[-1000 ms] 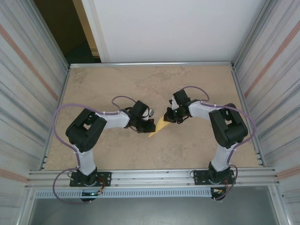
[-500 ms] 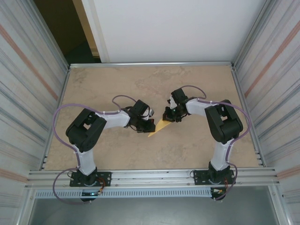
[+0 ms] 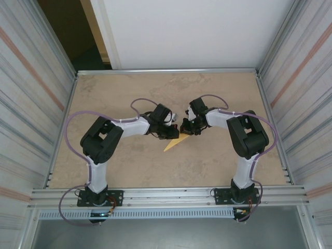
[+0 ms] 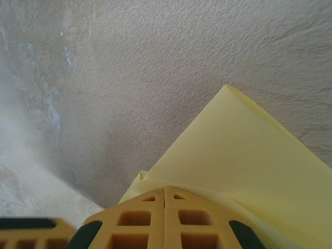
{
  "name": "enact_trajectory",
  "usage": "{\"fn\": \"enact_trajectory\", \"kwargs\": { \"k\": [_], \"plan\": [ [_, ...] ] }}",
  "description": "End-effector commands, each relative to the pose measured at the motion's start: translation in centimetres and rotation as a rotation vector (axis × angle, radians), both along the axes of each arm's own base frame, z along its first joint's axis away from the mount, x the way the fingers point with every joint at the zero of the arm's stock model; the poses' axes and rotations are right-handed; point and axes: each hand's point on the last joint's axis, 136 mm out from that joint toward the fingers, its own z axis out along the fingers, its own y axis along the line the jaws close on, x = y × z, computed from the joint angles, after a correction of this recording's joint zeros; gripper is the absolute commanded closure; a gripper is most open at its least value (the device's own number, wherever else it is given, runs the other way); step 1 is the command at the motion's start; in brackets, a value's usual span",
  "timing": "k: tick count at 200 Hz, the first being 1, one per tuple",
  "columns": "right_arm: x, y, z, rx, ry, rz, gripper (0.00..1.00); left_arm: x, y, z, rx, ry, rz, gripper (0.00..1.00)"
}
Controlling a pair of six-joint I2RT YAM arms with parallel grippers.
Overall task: Fold a paper plane with a square sheet of paper (pick it up from the middle)
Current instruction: Fold the wing for the fifth time at the center of the table.
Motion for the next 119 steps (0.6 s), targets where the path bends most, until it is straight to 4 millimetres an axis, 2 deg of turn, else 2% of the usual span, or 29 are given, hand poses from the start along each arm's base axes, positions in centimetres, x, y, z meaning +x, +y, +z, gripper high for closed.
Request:
{"fn": "enact_trajectory", "kwargs": {
  "k": [1, 34, 52, 99, 119],
  "plan": [
    [-0.9, -0.7, -0.9, -0.022, 0.027, 0.001, 0.95, -0.9, 0.3, -1.4, 0.044, 0.051, -0.003, 0.97],
    [-0.1, -0.1, 2.6, 0.035, -0.060, 0.006, 0.95, -1.3, 1.8, -2.8, 0.131, 0.076, 0.022, 0.99],
    [-0.5, -0.2, 3.7, 0.045, -0.087, 0.011, 0.95, -1.7, 2.4, -3.5, 0.159, 0.087, 0.031, 0.99],
    [-2.8, 0.3, 1.4, 0.033, -0.023, 0.029, 0.96, -2.0, 3.0, -4.5, 0.189, 0.110, 0.045, 1.00],
    [-2.9, 0.5, 0.5, 0.039, -0.004, 0.025, 0.97, -2.0, 3.0, -4.6, 0.197, 0.112, 0.045, 1.00]
  ]
}}
